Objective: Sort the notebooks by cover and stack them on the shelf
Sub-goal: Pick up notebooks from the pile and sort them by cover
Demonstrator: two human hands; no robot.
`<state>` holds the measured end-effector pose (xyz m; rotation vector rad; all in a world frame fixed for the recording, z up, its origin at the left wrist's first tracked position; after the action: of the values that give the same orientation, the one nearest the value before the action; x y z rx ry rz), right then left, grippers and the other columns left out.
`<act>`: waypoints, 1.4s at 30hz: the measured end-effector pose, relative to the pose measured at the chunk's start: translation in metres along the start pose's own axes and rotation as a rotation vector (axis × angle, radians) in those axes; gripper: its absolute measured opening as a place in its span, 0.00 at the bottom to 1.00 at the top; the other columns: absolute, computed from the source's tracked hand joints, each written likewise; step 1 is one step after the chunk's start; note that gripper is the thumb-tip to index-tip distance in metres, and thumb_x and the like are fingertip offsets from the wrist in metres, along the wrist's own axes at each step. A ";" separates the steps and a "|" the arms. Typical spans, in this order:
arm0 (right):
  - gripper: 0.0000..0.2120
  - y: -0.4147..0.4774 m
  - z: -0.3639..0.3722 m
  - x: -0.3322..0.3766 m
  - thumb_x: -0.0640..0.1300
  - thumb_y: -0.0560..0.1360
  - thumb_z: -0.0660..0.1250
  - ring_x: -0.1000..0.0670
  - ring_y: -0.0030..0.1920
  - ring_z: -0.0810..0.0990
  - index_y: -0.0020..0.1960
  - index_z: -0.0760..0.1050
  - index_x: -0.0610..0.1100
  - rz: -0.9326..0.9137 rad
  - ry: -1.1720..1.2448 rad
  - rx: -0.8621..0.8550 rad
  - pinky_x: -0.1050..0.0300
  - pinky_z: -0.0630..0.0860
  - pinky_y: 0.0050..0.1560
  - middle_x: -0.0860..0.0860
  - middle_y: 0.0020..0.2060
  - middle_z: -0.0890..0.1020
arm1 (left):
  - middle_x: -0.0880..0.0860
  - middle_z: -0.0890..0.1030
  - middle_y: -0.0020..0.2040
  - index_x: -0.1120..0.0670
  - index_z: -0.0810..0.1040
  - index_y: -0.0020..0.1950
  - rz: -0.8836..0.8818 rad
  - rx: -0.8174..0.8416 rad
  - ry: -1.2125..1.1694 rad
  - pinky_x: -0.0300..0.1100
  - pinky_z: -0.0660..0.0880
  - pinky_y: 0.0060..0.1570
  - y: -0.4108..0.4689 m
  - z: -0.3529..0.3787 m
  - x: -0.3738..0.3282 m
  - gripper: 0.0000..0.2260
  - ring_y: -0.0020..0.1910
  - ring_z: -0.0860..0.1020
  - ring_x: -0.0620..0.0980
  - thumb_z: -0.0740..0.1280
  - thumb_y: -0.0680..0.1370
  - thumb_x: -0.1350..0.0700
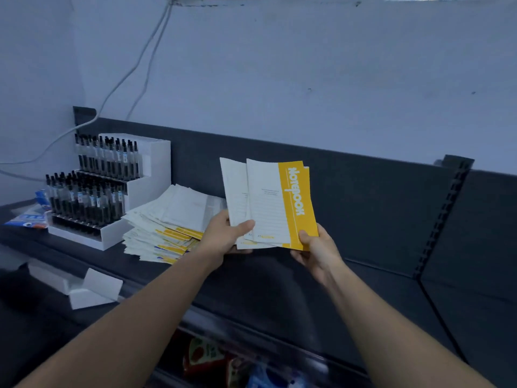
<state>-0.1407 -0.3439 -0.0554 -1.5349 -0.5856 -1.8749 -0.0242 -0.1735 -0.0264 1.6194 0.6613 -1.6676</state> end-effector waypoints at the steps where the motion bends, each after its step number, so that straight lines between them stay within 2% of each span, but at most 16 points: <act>1: 0.10 -0.008 -0.008 0.001 0.38 0.81 0.59 0.50 0.38 0.79 0.57 0.73 0.50 -0.015 -0.013 -0.030 0.56 0.75 0.34 0.49 0.45 0.81 | 0.52 0.84 0.54 0.53 0.76 0.61 -0.026 0.059 -0.006 0.47 0.82 0.39 -0.004 0.010 0.002 0.11 0.49 0.83 0.52 0.67 0.79 0.60; 4: 0.10 -0.032 -0.031 0.001 0.40 0.82 0.58 0.49 0.32 0.80 0.60 0.71 0.50 -0.052 -0.067 -0.109 0.59 0.70 0.28 0.47 0.45 0.83 | 0.53 0.82 0.56 0.53 0.74 0.63 -0.087 0.163 -0.003 0.47 0.82 0.36 -0.018 0.033 0.010 0.12 0.51 0.83 0.54 0.65 0.80 0.61; 8: 0.10 -0.059 -0.062 -0.004 0.40 0.82 0.58 0.49 0.32 0.78 0.61 0.71 0.49 -0.065 -0.057 -0.192 0.59 0.66 0.26 0.46 0.48 0.83 | 0.53 0.83 0.53 0.54 0.77 0.60 -0.080 0.098 -0.026 0.46 0.82 0.33 -0.034 0.045 0.015 0.12 0.48 0.83 0.53 0.70 0.77 0.61; 11: 0.09 -0.085 -0.092 0.000 0.38 0.81 0.58 0.50 0.33 0.74 0.57 0.74 0.48 -0.075 -0.029 -0.290 0.59 0.66 0.26 0.48 0.45 0.82 | 0.53 0.85 0.50 0.54 0.79 0.56 -0.056 0.131 -0.016 0.45 0.81 0.33 -0.049 0.067 0.018 0.11 0.44 0.84 0.52 0.72 0.75 0.59; 14: 0.09 -0.108 -0.129 0.007 0.37 0.81 0.58 0.51 0.32 0.72 0.53 0.74 0.49 -0.083 -0.062 -0.414 0.60 0.65 0.27 0.49 0.41 0.81 | 0.55 0.85 0.45 0.55 0.78 0.56 -0.050 0.216 0.009 0.45 0.82 0.33 -0.068 0.104 0.014 0.08 0.35 0.84 0.54 0.66 0.79 0.54; 16: 0.09 -0.124 -0.153 0.013 0.38 0.81 0.58 0.51 0.32 0.72 0.54 0.73 0.49 -0.078 -0.075 -0.466 0.60 0.64 0.27 0.49 0.41 0.80 | 0.57 0.85 0.44 0.56 0.77 0.56 -0.081 0.265 0.020 0.44 0.81 0.31 -0.077 0.130 0.012 0.11 0.34 0.83 0.55 0.60 0.82 0.51; 19: 0.08 -0.149 -0.190 0.026 0.38 0.81 0.58 0.50 0.30 0.72 0.49 0.73 0.48 -0.087 -0.099 -0.519 0.60 0.65 0.27 0.49 0.38 0.80 | 0.59 0.84 0.44 0.58 0.76 0.59 -0.128 0.328 0.020 0.41 0.78 0.27 -0.089 0.170 0.013 0.15 0.31 0.83 0.55 0.55 0.84 0.50; 24: 0.09 -0.191 -0.256 0.049 0.38 0.81 0.57 0.49 0.27 0.74 0.46 0.72 0.49 -0.124 -0.149 -0.594 0.60 0.65 0.27 0.49 0.35 0.79 | 0.61 0.84 0.43 0.61 0.76 0.59 -0.165 0.423 0.017 0.39 0.76 0.25 -0.117 0.247 0.015 0.17 0.27 0.81 0.53 0.54 0.84 0.50; 27: 0.09 -0.214 -0.301 0.060 0.38 0.81 0.58 0.49 0.29 0.74 0.47 0.73 0.49 -0.120 -0.170 -0.620 0.59 0.68 0.27 0.49 0.36 0.79 | 0.61 0.84 0.42 0.60 0.77 0.58 -0.169 0.498 0.011 0.40 0.77 0.26 -0.138 0.298 0.016 0.16 0.29 0.81 0.53 0.58 0.83 0.49; 29: 0.09 -0.229 -0.334 0.065 0.37 0.81 0.58 0.48 0.35 0.76 0.48 0.74 0.47 -0.119 -0.142 -0.635 0.56 0.76 0.33 0.48 0.39 0.79 | 0.61 0.85 0.44 0.60 0.77 0.60 -0.163 0.549 0.029 0.40 0.78 0.27 -0.152 0.334 0.019 0.14 0.29 0.81 0.53 0.62 0.82 0.52; 31: 0.09 -0.242 -0.366 0.070 0.37 0.80 0.58 0.46 0.40 0.76 0.47 0.74 0.47 -0.120 -0.115 -0.656 0.48 0.78 0.45 0.47 0.40 0.78 | 0.61 0.84 0.45 0.60 0.76 0.62 -0.161 0.572 0.041 0.40 0.77 0.26 -0.165 0.368 0.021 0.12 0.28 0.81 0.53 0.64 0.81 0.56; 34: 0.09 -0.260 -0.414 0.080 0.37 0.80 0.58 0.47 0.39 0.76 0.45 0.73 0.48 -0.127 -0.122 -0.673 0.47 0.79 0.46 0.46 0.40 0.78 | 0.60 0.84 0.46 0.59 0.76 0.62 -0.157 0.572 0.047 0.40 0.78 0.25 -0.184 0.415 0.024 0.11 0.27 0.81 0.52 0.64 0.80 0.60; 37: 0.09 -0.275 -0.459 0.086 0.38 0.79 0.58 0.45 0.42 0.77 0.46 0.73 0.48 -0.118 -0.174 -0.699 0.38 0.79 0.52 0.44 0.43 0.79 | 0.59 0.84 0.43 0.58 0.76 0.61 -0.156 0.568 0.053 0.39 0.77 0.25 -0.202 0.457 0.028 0.09 0.26 0.81 0.52 0.64 0.80 0.60; 39: 0.09 -0.287 -0.486 0.091 0.38 0.79 0.57 0.45 0.42 0.78 0.45 0.72 0.49 -0.120 -0.204 -0.728 0.38 0.80 0.52 0.44 0.43 0.79 | 0.58 0.84 0.41 0.57 0.76 0.60 -0.152 0.578 0.062 0.39 0.76 0.25 -0.213 0.485 0.032 0.08 0.26 0.81 0.51 0.64 0.80 0.60; 42: 0.07 -0.301 -0.527 0.096 0.38 0.79 0.57 0.47 0.37 0.76 0.50 0.72 0.46 -0.132 -0.211 -0.772 0.47 0.80 0.46 0.45 0.40 0.78 | 0.57 0.84 0.42 0.57 0.75 0.60 -0.145 0.622 0.074 0.39 0.76 0.26 -0.227 0.528 0.038 0.09 0.27 0.80 0.51 0.63 0.81 0.59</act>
<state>-0.7302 -0.5159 -0.0607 -2.2388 -0.0221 -2.1895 -0.5308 -0.4476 -0.0451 2.1054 0.3071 -2.0608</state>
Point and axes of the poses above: each hand's wrist, its own y-axis towards the middle knuckle, its own z-axis out of the palm, x = y × z, the point moved 10 cm from there along y, towards the middle knuckle
